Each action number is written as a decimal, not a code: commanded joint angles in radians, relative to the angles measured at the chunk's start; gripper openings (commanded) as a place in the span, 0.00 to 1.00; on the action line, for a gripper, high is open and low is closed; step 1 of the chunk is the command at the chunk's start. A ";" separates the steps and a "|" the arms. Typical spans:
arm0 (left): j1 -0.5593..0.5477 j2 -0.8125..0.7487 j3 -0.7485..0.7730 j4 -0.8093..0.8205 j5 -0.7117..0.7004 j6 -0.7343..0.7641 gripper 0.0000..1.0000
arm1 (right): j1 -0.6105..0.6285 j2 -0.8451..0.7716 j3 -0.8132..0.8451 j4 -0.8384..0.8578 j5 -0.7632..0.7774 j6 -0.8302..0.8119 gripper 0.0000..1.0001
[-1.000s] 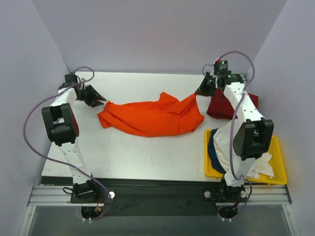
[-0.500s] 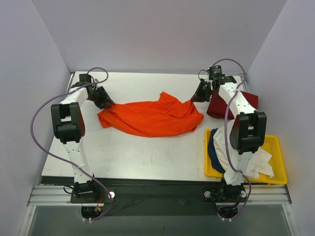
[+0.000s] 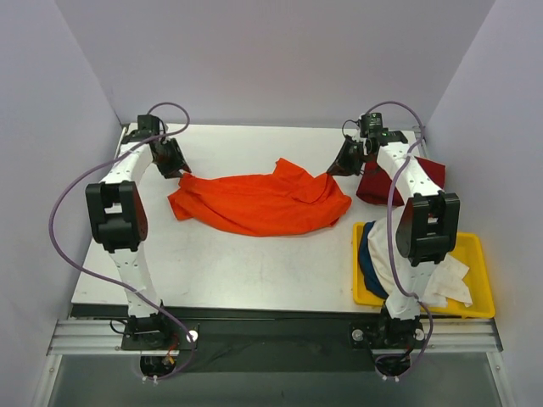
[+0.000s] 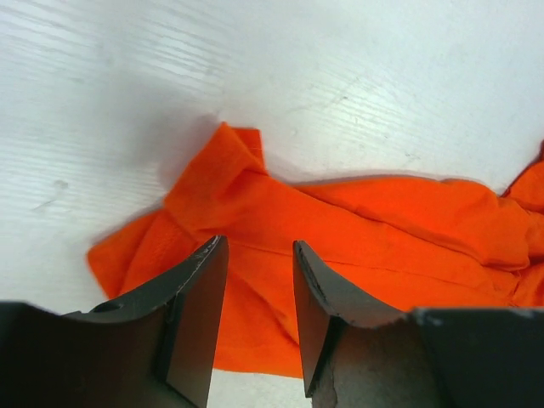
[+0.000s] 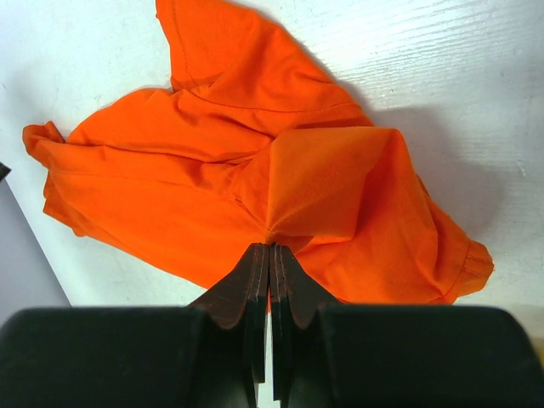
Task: Fold and stack the t-shirts
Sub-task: Flatten out the tshirt
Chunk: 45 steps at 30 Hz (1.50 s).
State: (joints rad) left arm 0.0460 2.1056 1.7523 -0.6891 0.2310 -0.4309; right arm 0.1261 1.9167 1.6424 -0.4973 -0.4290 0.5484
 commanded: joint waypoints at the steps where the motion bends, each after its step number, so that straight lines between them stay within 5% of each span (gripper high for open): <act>1: 0.040 -0.085 -0.022 0.000 -0.099 0.041 0.47 | 0.004 -0.018 -0.010 -0.009 -0.027 0.004 0.00; 25: 0.058 0.076 -0.037 0.121 0.037 0.020 0.47 | -0.014 -0.001 -0.001 -0.014 -0.056 0.001 0.00; 37: 0.051 0.042 0.006 0.148 0.088 -0.023 0.01 | -0.025 -0.044 -0.023 -0.014 -0.059 0.012 0.00; 45: 0.054 0.039 0.232 0.169 0.152 -0.164 0.00 | -0.045 -0.041 0.193 -0.018 -0.079 0.068 0.00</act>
State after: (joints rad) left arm 0.0978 2.1807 1.8408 -0.5846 0.3344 -0.5114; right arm 0.0986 1.9167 1.6920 -0.5213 -0.4786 0.5808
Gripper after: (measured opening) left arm 0.074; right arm 0.026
